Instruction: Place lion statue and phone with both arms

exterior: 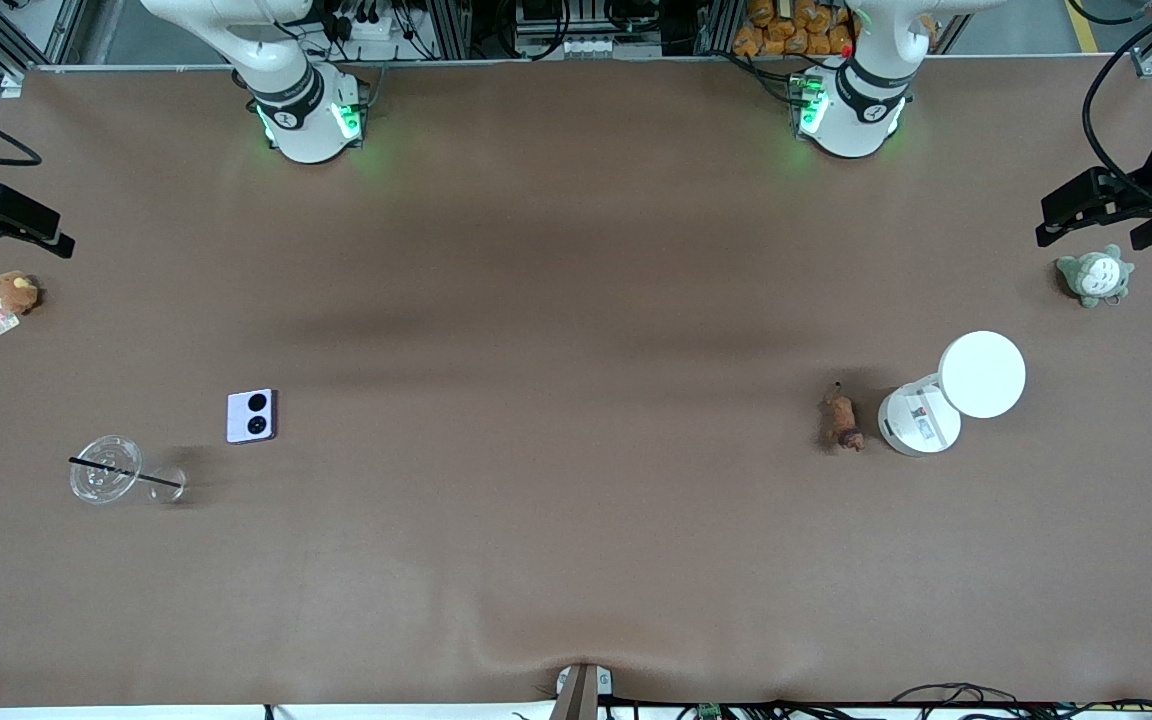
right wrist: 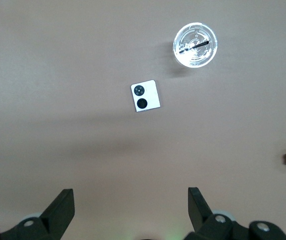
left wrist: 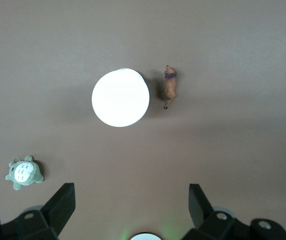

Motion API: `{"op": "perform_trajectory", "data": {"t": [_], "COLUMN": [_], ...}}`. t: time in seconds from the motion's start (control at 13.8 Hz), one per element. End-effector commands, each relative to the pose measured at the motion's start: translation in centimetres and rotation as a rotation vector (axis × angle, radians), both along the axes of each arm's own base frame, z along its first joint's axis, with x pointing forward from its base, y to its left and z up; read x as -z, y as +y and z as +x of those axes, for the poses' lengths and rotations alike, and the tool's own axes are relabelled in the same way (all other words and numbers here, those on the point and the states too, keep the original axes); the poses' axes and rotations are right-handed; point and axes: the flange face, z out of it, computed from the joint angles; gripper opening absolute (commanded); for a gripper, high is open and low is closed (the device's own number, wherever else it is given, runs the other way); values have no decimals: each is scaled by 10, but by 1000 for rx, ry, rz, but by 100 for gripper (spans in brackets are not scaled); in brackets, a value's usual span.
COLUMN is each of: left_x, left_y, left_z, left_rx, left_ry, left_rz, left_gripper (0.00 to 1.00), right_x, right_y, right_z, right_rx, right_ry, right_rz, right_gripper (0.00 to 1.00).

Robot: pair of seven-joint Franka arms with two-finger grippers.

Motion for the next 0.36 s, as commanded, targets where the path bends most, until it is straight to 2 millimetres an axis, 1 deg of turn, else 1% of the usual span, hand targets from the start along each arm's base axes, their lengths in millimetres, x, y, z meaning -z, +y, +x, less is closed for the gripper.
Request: {"op": "perform_trajectory", "data": {"t": [0.0,0.29], "left_x": [-5,-5], "left_y": [-1,-1], "left_z": [0,0], "left_rx": [-1,-4], "left_ry": [-1,-3], "left_rz": [-14,-17], "left_gripper": [100,100], "right_x": [0,3], "right_y": [1,-1], "right_z": [-2,-1], "right_rx": [15,18], "right_ry": [3,6], "right_rz": [-11,-11], "right_gripper": [100,100]}}
